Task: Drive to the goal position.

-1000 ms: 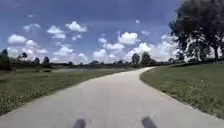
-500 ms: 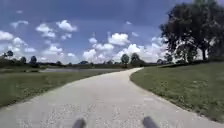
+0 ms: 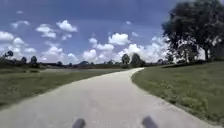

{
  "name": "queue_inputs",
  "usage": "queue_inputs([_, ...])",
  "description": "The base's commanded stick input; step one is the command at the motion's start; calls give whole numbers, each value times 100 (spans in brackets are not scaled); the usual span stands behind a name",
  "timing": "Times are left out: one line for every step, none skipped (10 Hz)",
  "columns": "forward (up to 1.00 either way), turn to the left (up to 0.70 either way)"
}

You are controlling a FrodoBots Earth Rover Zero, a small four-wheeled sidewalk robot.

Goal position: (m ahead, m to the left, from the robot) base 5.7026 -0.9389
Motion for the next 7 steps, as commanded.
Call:
queue_inputs([70, -19])
queue_inputs([70, -28])
queue_inputs([70, -35])
queue_inputs([70, -35])
queue_inputs([70, -35])
queue_inputs([70, -21])
queue_inputs([70, -7])
